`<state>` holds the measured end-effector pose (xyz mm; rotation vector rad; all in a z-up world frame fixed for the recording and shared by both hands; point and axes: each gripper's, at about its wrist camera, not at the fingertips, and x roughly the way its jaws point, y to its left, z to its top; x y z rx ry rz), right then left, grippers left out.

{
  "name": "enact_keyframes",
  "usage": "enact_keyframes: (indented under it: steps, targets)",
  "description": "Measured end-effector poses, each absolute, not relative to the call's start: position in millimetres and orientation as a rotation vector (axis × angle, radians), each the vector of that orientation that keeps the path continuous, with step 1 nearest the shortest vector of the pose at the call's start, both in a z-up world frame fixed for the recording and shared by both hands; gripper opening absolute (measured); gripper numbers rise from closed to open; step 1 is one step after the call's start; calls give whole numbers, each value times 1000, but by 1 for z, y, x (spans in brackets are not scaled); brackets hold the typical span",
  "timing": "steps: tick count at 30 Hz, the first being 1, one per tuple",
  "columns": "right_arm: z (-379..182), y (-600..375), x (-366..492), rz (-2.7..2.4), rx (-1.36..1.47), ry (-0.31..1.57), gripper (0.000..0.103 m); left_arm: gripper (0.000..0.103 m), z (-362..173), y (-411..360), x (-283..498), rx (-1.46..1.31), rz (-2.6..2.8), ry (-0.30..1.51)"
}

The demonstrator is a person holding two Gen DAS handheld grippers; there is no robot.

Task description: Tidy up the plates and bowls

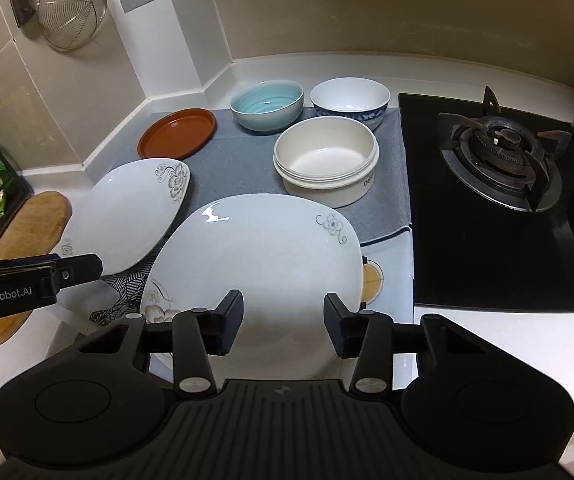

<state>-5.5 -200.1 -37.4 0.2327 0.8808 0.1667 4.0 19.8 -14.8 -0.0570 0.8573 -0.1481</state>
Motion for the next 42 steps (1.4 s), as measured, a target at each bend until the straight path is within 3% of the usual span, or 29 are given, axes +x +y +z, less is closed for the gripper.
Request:
enact_keyframes:
  steps: [3,7,10,23,28,31,33,42]
  targets:
    - [-35,-196,-2,160,227,882,41,19,-17,30,10,-50,-176,871]
    - [-30,-182,6,152,209,879,18,15,-21,50,18,-51,-197,886]
    - [-23,-168,12,150,186,852,13,15,-26,72,23,-72,-189,899]
    - [-13,-110,80,220,198,818,16,15,-65,197,63,-226,-42,944]
    - [-29,-86,120,218,166,845,18,16,-81,213,81,-259,-45,959]
    - [-43,-73,147,207,159,886,25,17,-90,218,95,-269,-68,932]
    - [-53,-67,164,192,145,919,26,22,-91,218,102,-271,-65,909]
    - [-91,-52,203,188,125,1030,32,22,-100,231,118,-328,-52,915]
